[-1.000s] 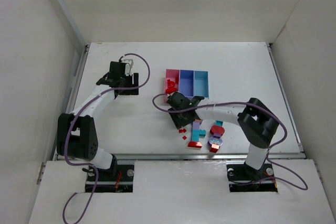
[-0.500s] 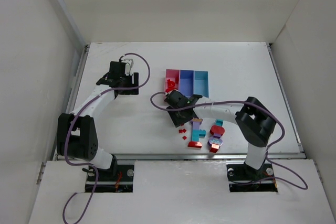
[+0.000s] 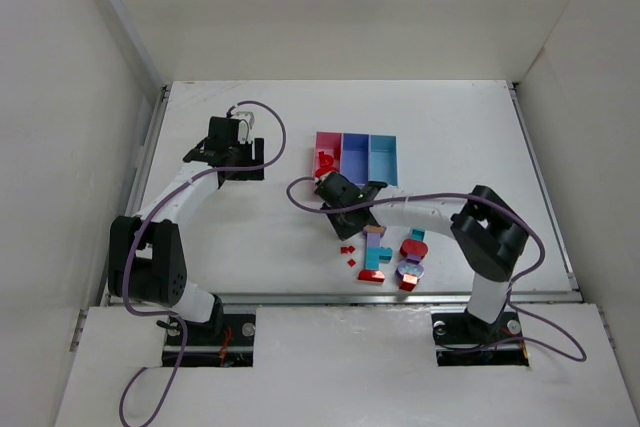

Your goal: Sort the legos into containers by color

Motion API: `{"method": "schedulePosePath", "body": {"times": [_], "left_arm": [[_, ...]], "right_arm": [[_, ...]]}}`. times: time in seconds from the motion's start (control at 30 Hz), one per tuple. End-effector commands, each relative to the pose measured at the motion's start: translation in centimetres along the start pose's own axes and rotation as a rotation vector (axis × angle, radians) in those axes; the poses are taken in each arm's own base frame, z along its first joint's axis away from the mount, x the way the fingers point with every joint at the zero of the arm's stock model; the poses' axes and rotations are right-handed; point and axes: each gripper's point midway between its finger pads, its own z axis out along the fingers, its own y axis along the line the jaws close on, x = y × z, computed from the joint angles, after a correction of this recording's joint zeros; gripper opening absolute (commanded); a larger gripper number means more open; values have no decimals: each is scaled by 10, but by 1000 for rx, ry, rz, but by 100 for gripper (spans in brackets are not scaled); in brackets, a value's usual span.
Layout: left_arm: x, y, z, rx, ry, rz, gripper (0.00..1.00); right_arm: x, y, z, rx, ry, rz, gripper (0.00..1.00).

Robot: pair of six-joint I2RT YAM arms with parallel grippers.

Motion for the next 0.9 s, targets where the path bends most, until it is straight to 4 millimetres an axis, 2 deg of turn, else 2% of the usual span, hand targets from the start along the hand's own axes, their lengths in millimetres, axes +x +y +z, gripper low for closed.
{"method": "schedulePosePath", "body": {"times": [0.0, 0.03, 0.07, 0.13, 0.17, 0.2, 0.23, 0.27, 0.3, 0.37, 0.4, 0.43, 0.5, 0.53, 0.73, 0.77, 0.83, 0.87], "left_arm": [[-10, 2, -6, -13, -40, 9, 65], [-10, 2, -6, -13, -40, 9, 65], [-10, 2, -6, -13, -40, 9, 65], [-12, 3, -6, -21, -50, 9, 65], [-12, 3, -6, -21, -50, 9, 65], [-13, 5, -6, -30, -51, 9, 65], [-13, 5, -6, -30, -51, 9, 65], [-15, 6, -9, -40, -63, 9, 65], [-11, 7, -8, -41, -54, 9, 65], [-11, 8, -8, -50, -55, 9, 65], [-14, 10, -10, -58, -65, 8, 65], [-14, 10, -10, -58, -65, 8, 66], [-14, 10, -10, -58, -65, 8, 66], [-16, 9, -13, -57, -74, 8, 66], [-16, 13, -13, -77, -77, 8, 66], [-16, 13, -13, -77, -77, 8, 66], [-16, 13, -13, -77, -77, 8, 66], [-16, 13, -13, -77, -77, 8, 66]], "right_arm": [[-69, 16, -52, -94, -247, -10, 0], [-79, 14, -61, -84, -295, 0, 0], [-104, 17, -78, -101, -392, 20, 0], [-129, 13, -90, -67, -486, 51, 0], [-149, 13, -101, -60, -541, 69, 0], [-154, 12, -89, -28, -527, 70, 0], [-161, 12, -86, -6, -525, 73, 0], [-171, -3, -81, 43, -523, 98, 0], [-184, -4, -74, 63, -511, 104, 0], [-197, -9, -67, 78, -510, 107, 0], [-212, -17, -69, 84, -534, 130, 0], [-214, -22, -57, 97, -519, 136, 0], [-224, -33, -52, 95, -521, 157, 0], [-232, -35, -55, 87, -536, 166, 1], [-238, -44, -56, 97, -545, 183, 5], [-237, -48, -49, 95, -533, 186, 15], [-237, -46, -51, 87, -528, 183, 39], [-235, -50, -50, 86, -514, 185, 61]]}}
